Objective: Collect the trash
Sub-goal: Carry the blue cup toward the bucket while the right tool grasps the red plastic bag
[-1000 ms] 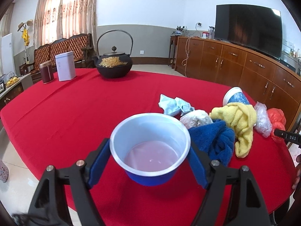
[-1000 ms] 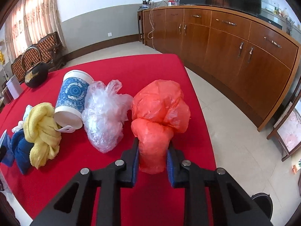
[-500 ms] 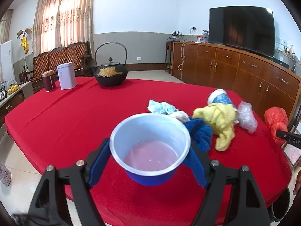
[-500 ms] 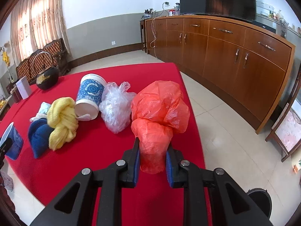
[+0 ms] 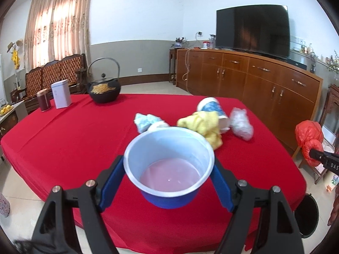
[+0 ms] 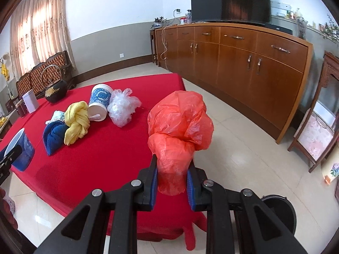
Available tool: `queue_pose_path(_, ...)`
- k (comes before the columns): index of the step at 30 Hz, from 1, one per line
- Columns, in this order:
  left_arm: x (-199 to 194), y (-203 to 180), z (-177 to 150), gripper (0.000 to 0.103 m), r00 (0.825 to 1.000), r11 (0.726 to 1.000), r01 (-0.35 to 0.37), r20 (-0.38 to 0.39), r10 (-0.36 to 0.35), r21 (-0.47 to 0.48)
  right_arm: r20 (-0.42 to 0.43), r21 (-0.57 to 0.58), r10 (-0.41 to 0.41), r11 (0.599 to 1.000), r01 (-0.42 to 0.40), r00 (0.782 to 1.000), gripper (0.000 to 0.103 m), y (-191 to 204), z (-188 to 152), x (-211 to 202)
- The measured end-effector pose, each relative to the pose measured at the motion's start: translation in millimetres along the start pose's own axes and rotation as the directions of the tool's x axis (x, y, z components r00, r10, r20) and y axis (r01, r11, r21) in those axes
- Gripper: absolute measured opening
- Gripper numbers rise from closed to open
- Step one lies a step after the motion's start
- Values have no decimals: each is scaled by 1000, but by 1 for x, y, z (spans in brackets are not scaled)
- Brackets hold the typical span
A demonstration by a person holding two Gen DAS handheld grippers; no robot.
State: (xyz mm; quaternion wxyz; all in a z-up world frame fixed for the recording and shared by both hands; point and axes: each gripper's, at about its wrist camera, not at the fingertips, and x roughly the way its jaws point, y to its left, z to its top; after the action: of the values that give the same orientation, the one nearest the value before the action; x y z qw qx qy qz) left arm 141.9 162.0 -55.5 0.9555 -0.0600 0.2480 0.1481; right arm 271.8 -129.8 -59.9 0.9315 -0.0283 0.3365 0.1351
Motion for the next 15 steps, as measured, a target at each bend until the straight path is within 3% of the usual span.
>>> queue_pose_path(15, -15, -77, 1, 79, 991, 988, 133, 11, -134, 84, 15, 76, -91, 993, 90, 996, 24, -68, -30, -48)
